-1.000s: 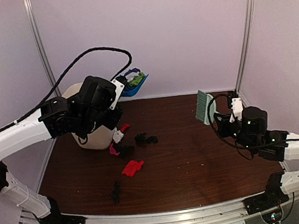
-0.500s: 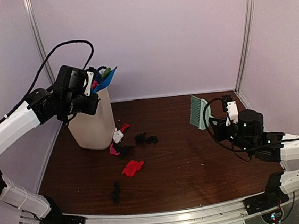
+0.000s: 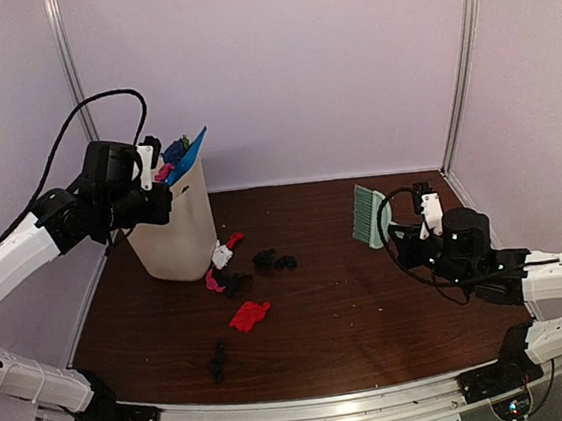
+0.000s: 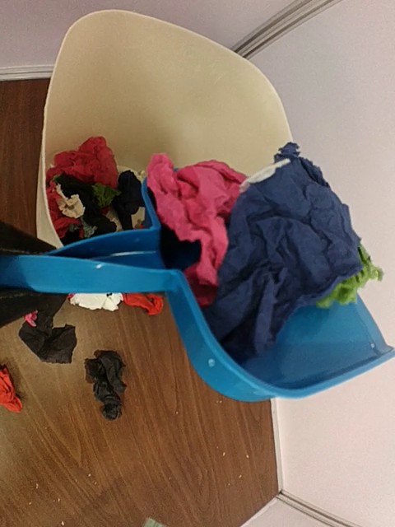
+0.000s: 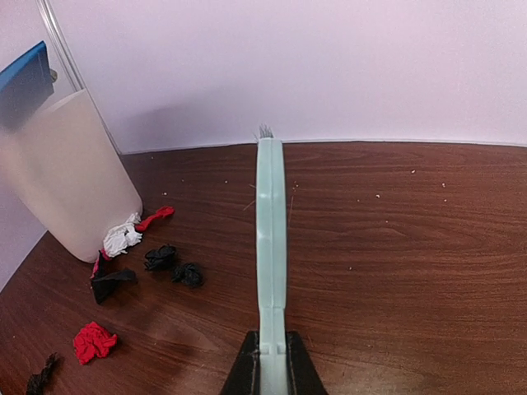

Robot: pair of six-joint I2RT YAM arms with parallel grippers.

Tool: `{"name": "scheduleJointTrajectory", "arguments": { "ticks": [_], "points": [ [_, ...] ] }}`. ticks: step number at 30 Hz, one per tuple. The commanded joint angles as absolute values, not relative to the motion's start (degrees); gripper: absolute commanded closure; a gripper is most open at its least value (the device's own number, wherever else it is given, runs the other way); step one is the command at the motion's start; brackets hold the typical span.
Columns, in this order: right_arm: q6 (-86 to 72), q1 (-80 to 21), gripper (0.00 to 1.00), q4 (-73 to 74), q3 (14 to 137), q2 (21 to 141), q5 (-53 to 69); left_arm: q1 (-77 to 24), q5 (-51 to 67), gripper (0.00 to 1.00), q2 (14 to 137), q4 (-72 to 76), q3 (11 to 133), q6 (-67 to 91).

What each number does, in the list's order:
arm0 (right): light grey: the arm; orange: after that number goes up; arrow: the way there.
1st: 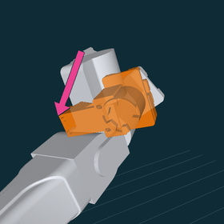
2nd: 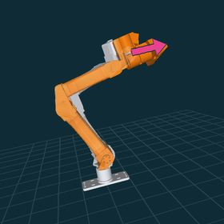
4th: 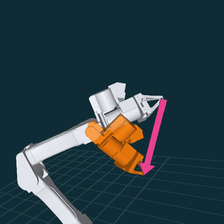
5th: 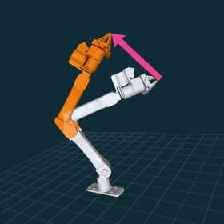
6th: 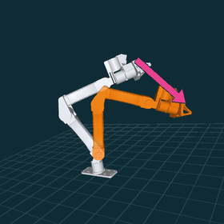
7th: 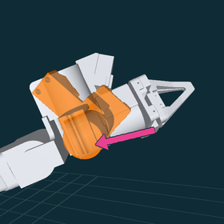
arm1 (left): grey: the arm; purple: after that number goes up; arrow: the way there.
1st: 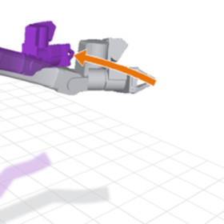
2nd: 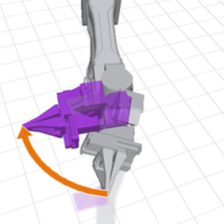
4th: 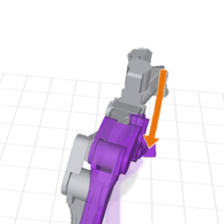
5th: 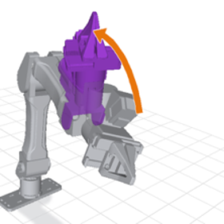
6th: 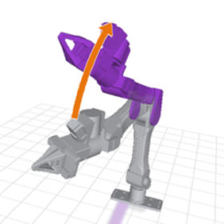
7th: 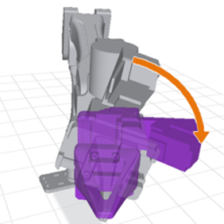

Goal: Sweep away the paper scraps from the table
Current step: Dump the paper scraps in the dustpan into the trash bin.

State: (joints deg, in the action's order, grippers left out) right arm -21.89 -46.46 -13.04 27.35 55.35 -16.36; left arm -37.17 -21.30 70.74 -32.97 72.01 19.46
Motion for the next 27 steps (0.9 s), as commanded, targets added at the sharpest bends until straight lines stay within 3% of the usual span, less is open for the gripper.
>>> {"name": "scheduleJointTrajectory", "arguments": {
  "ticks": [1,11,27],
  "points": [
    [-23.24,-46.03,1.0,-14.95,27.16,56.32,-15.38,-36.91,-17.6,1.0,66.39,-24.52,68.91,22.24],
    [-23.81,-46.05,1.0,-14.89,27.57,56.43,-14.52,-34.19,-17.43,1.0,67.36,-28.8,70.78,29.26],
    [-23.05,-46.1,1.0,-12.54,31.29,56.23,-12.36,-25.66,-3.86,1.0,66.29,-26.66,70.19,42.86]
  ]
}}
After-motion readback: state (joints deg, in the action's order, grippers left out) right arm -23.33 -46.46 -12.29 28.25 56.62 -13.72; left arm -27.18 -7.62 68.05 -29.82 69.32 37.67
